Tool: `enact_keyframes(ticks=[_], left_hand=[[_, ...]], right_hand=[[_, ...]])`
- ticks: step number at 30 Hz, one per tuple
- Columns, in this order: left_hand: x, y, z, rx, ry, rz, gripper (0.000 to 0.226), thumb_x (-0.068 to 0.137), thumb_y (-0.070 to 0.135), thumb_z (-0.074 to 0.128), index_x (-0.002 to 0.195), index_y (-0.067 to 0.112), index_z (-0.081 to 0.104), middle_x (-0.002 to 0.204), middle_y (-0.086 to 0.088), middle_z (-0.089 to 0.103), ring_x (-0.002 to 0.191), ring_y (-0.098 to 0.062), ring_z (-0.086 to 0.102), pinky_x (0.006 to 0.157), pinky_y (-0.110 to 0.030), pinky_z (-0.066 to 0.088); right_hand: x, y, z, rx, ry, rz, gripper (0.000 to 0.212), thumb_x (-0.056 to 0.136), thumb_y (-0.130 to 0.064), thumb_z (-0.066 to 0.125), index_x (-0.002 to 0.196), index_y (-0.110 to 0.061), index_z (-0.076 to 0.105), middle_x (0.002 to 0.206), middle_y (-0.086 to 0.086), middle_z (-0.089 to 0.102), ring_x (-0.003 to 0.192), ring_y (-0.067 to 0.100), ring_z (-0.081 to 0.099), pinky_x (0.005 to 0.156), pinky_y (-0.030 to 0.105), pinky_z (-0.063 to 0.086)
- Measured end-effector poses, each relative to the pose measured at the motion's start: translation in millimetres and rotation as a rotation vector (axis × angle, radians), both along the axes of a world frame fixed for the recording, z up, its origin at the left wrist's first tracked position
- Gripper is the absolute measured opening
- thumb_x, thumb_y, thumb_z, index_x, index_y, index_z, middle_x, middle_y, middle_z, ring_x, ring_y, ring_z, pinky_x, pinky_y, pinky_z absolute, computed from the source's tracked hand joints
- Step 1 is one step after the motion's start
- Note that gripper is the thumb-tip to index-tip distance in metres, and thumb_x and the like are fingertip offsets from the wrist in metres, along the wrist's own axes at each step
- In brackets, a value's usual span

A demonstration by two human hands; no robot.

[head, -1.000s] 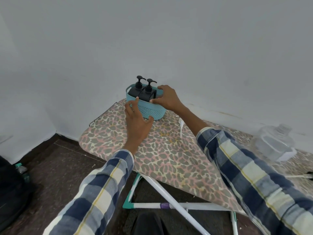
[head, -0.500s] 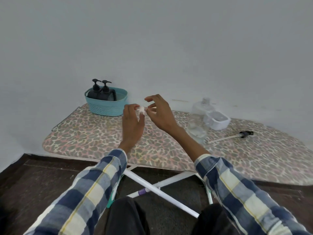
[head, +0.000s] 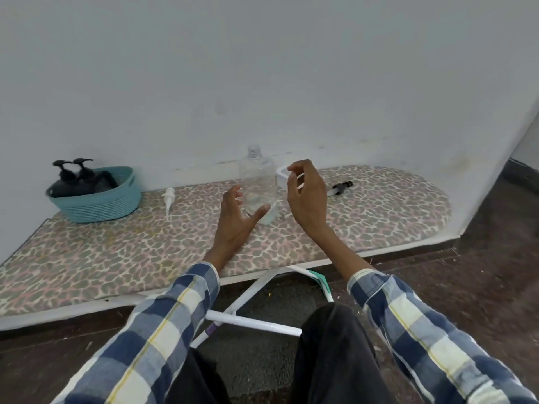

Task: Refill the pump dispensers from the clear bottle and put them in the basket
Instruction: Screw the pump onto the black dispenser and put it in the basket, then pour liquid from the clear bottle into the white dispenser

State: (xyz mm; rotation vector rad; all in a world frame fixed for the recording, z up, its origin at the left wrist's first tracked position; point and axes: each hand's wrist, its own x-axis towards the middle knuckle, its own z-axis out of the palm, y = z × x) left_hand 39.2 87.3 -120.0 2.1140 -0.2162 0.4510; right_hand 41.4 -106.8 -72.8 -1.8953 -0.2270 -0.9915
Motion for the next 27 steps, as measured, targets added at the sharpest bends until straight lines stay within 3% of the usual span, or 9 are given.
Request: enact_keyframes(ticks=[5, 8, 12, 15, 18, 22, 27], left_hand=[[17.0, -13.6, -5.7, 0.044, 0.058, 0.021, 0.106, 0.074, 0.082, 0.079, 0.154, 0.027, 0.037, 0.150, 0.000, 0.055, 0.135, -0.019, 0.056, 0.113, -0.047, 0.051], [16.0, -14.1, -9.7, 0.064, 0.063, 0.032, 0.095, 0.077, 0.075, 0.083, 0.147, 0.027, 0.042, 0.146, 0.005, 0.058, 0.132, -0.017, 0.058, 0.112, -0.044, 0.052], [9.7, -15.7, -5.3, 0.031, 0.065, 0.030, 0.089, 0.078, 0.071, 0.085, 0.145, 0.029, 0.044, 0.138, 0.017, 0.053, 0.127, -0.009, 0.057, 0.107, -0.031, 0.049], [9.8, -17.5, -2.5, 0.007, 0.061, 0.035, 0.088, 0.080, 0.081, 0.074, 0.145, 0.029, 0.045, 0.138, 0.018, 0.052, 0.125, -0.007, 0.056, 0.107, -0.037, 0.052], [13.9, -16.0, -4.0, 0.013, 0.053, 0.033, 0.092, 0.080, 0.089, 0.064, 0.146, 0.027, 0.045, 0.140, 0.015, 0.055, 0.126, -0.010, 0.058, 0.108, -0.044, 0.054], [17.8, -13.2, -6.6, -0.010, 0.085, 0.027, 0.105, 0.075, 0.100, 0.052, 0.148, 0.024, 0.045, 0.142, 0.012, 0.056, 0.127, -0.015, 0.060, 0.108, -0.047, 0.053], [15.2, -14.4, -4.5, -0.079, 0.079, 0.007, 0.093, 0.078, 0.098, 0.050, 0.142, 0.030, 0.045, 0.136, 0.010, 0.057, 0.121, -0.014, 0.059, 0.105, -0.040, 0.050]], right_hand=[[43.3, -31.9, -32.5, 0.102, 0.226, -0.140, 0.021, 0.099, -0.023, 0.061, 0.119, -0.019, 0.057, 0.112, -0.003, 0.061, 0.110, 0.021, 0.055, 0.087, 0.047, 0.055], [68.6, -35.0, -39.1, -0.034, 0.364, -0.220, 0.050, 0.093, -0.037, 0.070, 0.134, -0.013, 0.055, 0.128, 0.012, 0.061, 0.124, 0.034, 0.049, 0.100, 0.048, 0.046], [100.6, -25.5, -41.7, -0.192, 0.560, -0.208, 0.086, 0.085, -0.058, 0.077, 0.154, -0.025, 0.039, 0.149, 0.020, 0.048, 0.142, 0.044, 0.038, 0.115, 0.058, 0.033], [116.6, -18.5, -45.7, -0.282, 0.623, -0.181, 0.086, 0.087, -0.058, 0.078, 0.156, -0.025, 0.039, 0.153, 0.022, 0.039, 0.148, 0.044, 0.029, 0.121, 0.058, 0.022], [122.3, -18.0, -51.2, -0.295, 0.597, -0.216, 0.068, 0.088, -0.046, 0.080, 0.143, -0.020, 0.051, 0.150, 0.020, 0.040, 0.146, 0.042, 0.032, 0.119, 0.053, 0.024], [119.3, -28.2, -54.2, -0.212, 0.526, -0.217, 0.057, 0.077, -0.039, 0.087, 0.121, -0.018, 0.057, 0.132, 0.015, 0.052, 0.124, 0.039, 0.052, 0.105, 0.048, 0.038], [89.5, -42.5, -49.7, -0.050, 0.414, -0.184, 0.051, 0.070, -0.035, 0.091, 0.105, -0.019, 0.058, 0.133, 0.007, 0.053, 0.123, 0.028, 0.054, 0.088, 0.037, 0.050]])
